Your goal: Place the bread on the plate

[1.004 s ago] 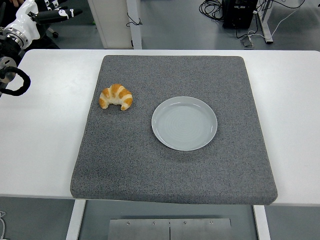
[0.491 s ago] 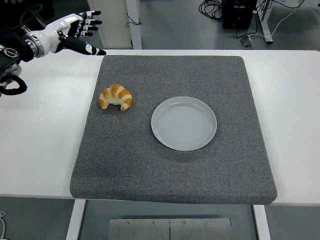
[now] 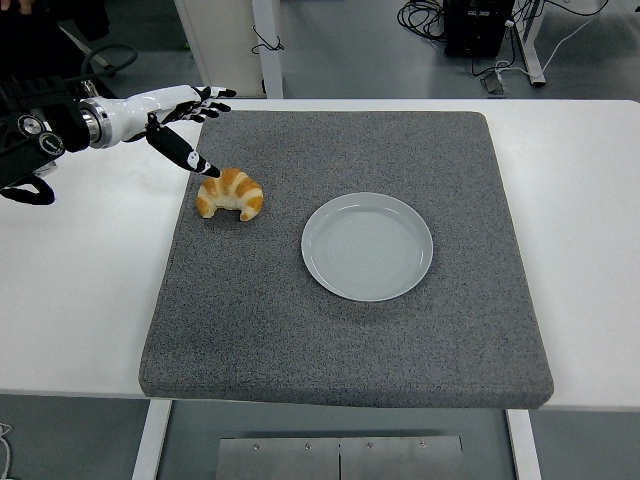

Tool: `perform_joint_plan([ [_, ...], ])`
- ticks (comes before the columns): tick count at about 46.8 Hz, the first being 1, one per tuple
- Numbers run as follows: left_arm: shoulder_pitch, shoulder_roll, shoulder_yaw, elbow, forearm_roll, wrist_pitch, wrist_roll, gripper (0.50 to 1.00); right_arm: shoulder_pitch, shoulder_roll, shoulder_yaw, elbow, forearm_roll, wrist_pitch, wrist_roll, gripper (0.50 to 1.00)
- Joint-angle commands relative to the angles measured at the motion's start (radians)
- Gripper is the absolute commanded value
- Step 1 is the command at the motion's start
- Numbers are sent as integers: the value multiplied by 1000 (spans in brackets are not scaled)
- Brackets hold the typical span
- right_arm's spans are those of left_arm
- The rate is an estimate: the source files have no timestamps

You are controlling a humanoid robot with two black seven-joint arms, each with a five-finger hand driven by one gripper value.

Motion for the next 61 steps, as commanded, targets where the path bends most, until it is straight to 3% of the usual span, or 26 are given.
perform_joint_plan([
  [1, -4, 0, 18, 0, 44, 0, -6, 975, 1, 0, 0, 0, 0, 0, 0, 1000],
  [15, -62, -3, 153, 2, 55, -2, -36, 975, 1, 0, 0, 0, 1, 0, 0, 1000],
  [25, -50, -17, 159, 3, 55, 9, -38, 974, 1, 0, 0, 0, 0, 0, 0, 1000],
  [35, -35, -54, 198, 11, 64, 113, -38, 974, 1, 0, 0, 0, 0, 0, 0, 1000],
  [49, -35, -80, 225, 11, 118, 155, -36, 972, 1, 0, 0, 0, 0, 0, 0, 1000],
  [61, -2, -112, 234, 17, 196, 233, -33, 972, 1, 0, 0, 0, 0, 0, 0, 1000],
])
